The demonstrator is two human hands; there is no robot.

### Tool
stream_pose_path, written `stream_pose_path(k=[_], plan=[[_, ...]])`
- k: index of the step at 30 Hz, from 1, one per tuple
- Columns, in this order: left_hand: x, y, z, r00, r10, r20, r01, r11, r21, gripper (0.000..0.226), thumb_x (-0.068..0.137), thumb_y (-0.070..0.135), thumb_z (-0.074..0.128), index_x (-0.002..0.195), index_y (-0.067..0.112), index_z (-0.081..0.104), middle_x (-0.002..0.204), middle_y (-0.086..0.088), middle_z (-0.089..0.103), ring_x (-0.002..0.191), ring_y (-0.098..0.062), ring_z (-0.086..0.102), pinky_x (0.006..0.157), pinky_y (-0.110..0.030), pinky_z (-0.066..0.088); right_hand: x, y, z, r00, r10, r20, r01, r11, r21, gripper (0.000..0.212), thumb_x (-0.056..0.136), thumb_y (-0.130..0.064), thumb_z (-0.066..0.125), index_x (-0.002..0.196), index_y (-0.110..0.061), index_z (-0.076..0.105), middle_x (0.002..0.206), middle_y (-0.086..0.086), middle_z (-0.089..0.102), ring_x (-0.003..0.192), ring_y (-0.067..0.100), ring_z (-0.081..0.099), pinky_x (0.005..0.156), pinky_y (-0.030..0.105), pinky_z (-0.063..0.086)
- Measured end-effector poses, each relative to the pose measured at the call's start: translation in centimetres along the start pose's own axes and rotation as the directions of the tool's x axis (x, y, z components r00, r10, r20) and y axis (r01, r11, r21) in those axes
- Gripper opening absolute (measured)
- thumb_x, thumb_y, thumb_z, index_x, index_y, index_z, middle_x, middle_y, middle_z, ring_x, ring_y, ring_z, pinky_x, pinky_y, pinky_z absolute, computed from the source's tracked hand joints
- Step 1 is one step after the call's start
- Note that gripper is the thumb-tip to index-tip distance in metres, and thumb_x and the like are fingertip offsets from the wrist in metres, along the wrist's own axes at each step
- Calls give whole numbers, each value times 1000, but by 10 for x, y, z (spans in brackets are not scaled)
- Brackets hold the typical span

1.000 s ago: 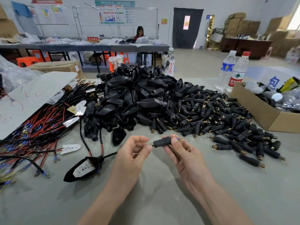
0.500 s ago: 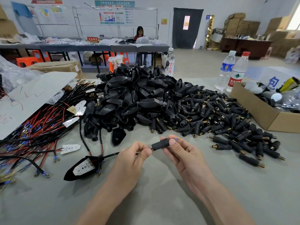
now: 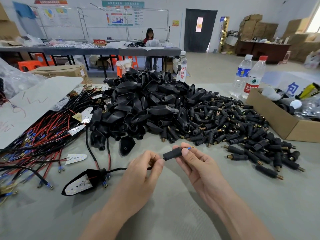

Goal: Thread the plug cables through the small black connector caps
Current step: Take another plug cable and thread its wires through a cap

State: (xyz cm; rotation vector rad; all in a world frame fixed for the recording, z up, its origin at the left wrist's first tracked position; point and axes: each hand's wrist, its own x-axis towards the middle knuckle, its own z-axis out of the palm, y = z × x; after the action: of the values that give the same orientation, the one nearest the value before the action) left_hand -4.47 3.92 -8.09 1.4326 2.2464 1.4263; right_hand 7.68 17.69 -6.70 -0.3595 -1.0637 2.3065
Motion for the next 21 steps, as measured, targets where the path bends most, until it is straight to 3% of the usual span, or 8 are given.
stream_pose_path(k=[4, 7, 10, 21], plan=[[1, 3, 5, 999, 9, -53, -13, 997, -81, 8, 97, 36, 54, 92, 41, 54, 87, 16, 63, 84, -5, 59, 71, -12, 40, -1, -4, -4, 999, 50, -3, -50, 996, 70, 17, 80, -12, 72, 95, -11, 81, 117, 13, 73, 108, 17, 70, 82, 20, 56], [3, 3, 5, 993, -19, -114, 0, 986, -167, 9, 96, 33, 59, 88, 37, 58, 78, 2, 64, 73, -14, 60, 67, -26, 47, -1, -1, -3, 997, 74, -21, -72, 992, 100, 19, 77, -12, 73, 94, -10, 81, 116, 13, 73, 105, 16, 72, 80, 20, 57], [3, 3, 4, 993, -34, -116, 10, 980, -198, 5, 92, 38, 59, 88, 35, 59, 76, -1, 65, 70, -17, 61, 70, -35, 48, -1, 1, -1, 997, 68, -36, -63, 992, 112, 18, 77, -11, 72, 92, -10, 81, 114, 13, 74, 103, 16, 72, 79, 19, 57], [2, 6, 4, 991, 62, -118, -65, 998, -20, 21, 94, 17, 65, 82, 31, 57, 77, 12, 63, 77, -13, 61, 64, -17, 45, -7, 4, 8, 995, 65, -72, -51, 983, 177, 15, 76, -7, 71, 86, -8, 81, 115, 17, 73, 101, 16, 73, 78, 21, 59]])
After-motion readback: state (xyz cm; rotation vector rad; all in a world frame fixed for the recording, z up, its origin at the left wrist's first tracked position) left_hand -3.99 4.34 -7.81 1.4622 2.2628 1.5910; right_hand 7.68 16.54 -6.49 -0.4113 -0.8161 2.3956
